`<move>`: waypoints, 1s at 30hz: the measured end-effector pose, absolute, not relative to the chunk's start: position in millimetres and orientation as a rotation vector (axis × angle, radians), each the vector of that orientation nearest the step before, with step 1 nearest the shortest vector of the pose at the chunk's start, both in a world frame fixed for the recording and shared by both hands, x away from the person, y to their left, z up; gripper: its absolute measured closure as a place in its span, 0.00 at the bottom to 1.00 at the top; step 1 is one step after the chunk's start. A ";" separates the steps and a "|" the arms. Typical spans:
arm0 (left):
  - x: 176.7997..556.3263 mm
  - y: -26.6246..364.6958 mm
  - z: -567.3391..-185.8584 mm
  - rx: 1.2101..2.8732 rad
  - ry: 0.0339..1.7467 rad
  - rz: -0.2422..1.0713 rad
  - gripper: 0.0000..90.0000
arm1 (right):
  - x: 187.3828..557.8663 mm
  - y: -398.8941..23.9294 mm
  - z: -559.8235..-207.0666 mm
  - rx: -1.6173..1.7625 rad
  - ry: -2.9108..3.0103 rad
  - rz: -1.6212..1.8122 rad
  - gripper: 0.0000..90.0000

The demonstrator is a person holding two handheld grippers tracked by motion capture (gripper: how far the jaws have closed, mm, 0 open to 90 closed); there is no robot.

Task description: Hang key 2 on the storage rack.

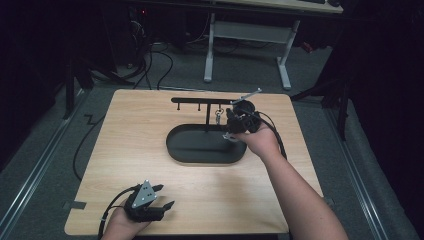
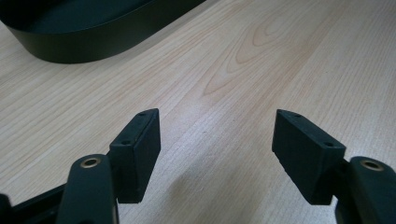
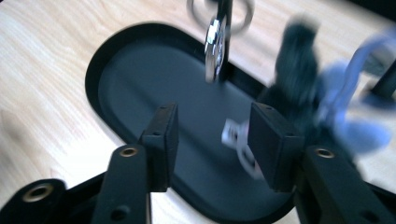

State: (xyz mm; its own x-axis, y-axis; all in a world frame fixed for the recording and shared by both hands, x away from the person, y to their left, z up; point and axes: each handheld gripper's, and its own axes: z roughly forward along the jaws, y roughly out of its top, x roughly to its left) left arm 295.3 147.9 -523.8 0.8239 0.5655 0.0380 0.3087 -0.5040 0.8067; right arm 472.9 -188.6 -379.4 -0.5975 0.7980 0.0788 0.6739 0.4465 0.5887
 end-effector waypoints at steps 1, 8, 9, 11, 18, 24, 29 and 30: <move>295.7 147.2 -523.9 2.138 0.636 0.373 0.37 | 469.9 -190.3 -383.9 1.290 2.492 0.878 0.57; 296.7 142.5 -526.0 2.144 0.633 0.363 0.37 | 445.0 -199.0 -414.6 1.315 2.500 0.944 0.50; 296.7 142.4 -526.1 2.149 0.630 0.363 0.37 | 442.0 -200.1 -417.9 1.310 2.502 0.955 0.50; 296.8 142.1 -526.5 2.152 0.631 0.360 0.37 | 433.8 -202.8 -426.0 1.318 2.490 0.973 0.50; 297.1 140.2 -526.8 2.148 0.630 0.352 0.37 | 400.8 -221.4 -457.4 1.323 2.418 1.013 0.44; 298.8 136.5 -527.4 2.148 0.619 0.339 0.37 | 366.0 -243.3 -484.7 1.321 2.322 1.036 0.39; 301.0 132.7 -526.8 2.139 0.612 0.302 0.37 | 319.6 -264.8 -513.6 1.297 2.175 1.052 0.40; 301.9 131.6 -526.3 2.136 0.611 0.295 0.37 | 307.6 -270.5 -522.1 1.296 2.121 1.091 0.43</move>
